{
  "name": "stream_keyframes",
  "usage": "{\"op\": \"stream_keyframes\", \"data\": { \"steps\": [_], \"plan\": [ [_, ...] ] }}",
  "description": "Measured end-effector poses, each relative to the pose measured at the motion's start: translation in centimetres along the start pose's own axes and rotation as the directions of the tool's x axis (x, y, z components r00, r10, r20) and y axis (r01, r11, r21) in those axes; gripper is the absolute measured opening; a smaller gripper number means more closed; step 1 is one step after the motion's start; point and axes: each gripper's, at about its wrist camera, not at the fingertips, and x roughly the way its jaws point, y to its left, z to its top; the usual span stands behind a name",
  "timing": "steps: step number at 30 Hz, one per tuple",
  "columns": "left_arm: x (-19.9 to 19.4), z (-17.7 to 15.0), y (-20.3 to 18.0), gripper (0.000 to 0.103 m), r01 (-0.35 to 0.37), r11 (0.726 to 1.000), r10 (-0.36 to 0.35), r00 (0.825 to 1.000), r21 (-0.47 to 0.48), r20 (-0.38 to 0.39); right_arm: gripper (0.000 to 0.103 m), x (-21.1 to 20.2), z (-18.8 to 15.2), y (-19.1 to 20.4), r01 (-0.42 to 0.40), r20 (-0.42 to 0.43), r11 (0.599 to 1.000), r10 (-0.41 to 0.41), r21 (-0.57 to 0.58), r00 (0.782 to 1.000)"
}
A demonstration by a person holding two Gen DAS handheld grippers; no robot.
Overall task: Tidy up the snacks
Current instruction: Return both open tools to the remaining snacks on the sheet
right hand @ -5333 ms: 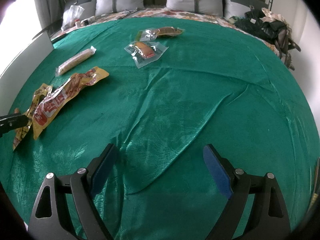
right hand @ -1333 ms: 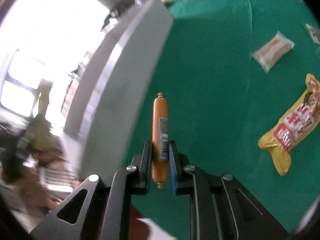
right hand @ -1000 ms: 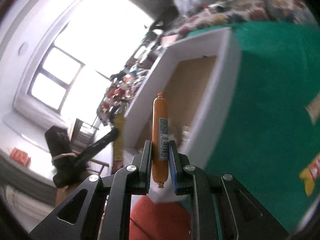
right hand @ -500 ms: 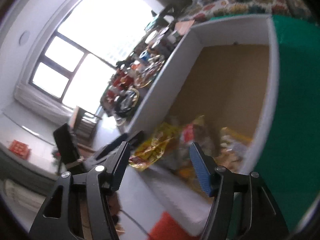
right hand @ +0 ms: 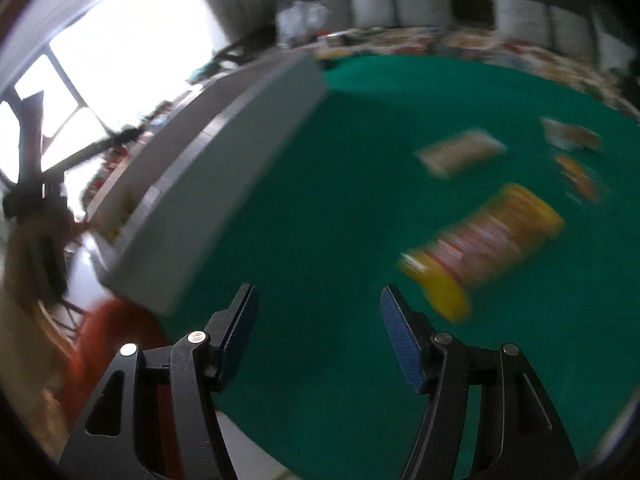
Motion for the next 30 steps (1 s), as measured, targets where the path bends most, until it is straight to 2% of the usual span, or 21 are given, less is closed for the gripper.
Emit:
{"op": "stream_keyframes", "data": {
  "steps": [2,3,7,10,12,15,22,26,30],
  "plan": [
    [2.1,-0.1,-2.2,0.08,-0.024,0.999,0.027,0.998,0.048,-0.053,0.067,-1.7,-1.9,-1.8,0.058,0.047,0.998,-0.058,0.018,0.997],
    [3.2,0.0,-3.2,0.08,-0.044,0.996,0.054,0.992,0.083,-0.115,0.067,-2.6,-2.9,-2.8,0.09,0.078,0.995,-0.093,0.038,0.993],
    [3.3,-0.1,-4.5,0.08,-0.025,0.994,0.037,0.992,0.104,-0.118,0.067,-3.6,-4.0,-5.1,0.225,0.104,0.973,-0.229,0.051,0.968],
    [4.3,-0.7,-3.4,0.08,-0.011,0.999,0.018,0.979,0.034,-0.203,0.067,-3.4,-3.7,-6.5,0.324,0.113,0.945,-0.328,0.047,0.938],
    [4.6,-1.0,-1.8,0.08,-0.001,0.999,-0.011,0.974,-0.054,-0.228,0.067,-3.5,-3.5,-7.4,0.346,0.119,0.936,-0.351,0.065,0.929],
    [5.2,-1.8,-0.9,0.08,0.011,0.993,-0.044,0.96,-0.121,-0.276,0.067,-3.9,-3.6,-8.3,0.38,0.125,0.922,-0.387,0.077,0.914],
    [5.2,-2.5,-2.2,0.08,0.0,0.999,-0.015,0.955,-0.051,-0.296,0.067,-3.9,-3.9,-8.6,0.438,0.119,0.898,-0.44,0.049,0.89],
    [4.9,-3.0,-2.7,0.083,-0.004,0.998,-0.016,0.958,-0.07,-0.287,0.067,-3.7,-4.0,-9.1,0.461,0.104,0.886,-0.463,0.047,0.88],
    [2.9,-3.1,-5.7,0.083,-0.064,0.994,0.079,0.981,0.089,-0.178,0.067,-3.5,-4.0,-9.9,0.474,0.085,0.879,-0.477,0.055,0.875]
  ]
}}
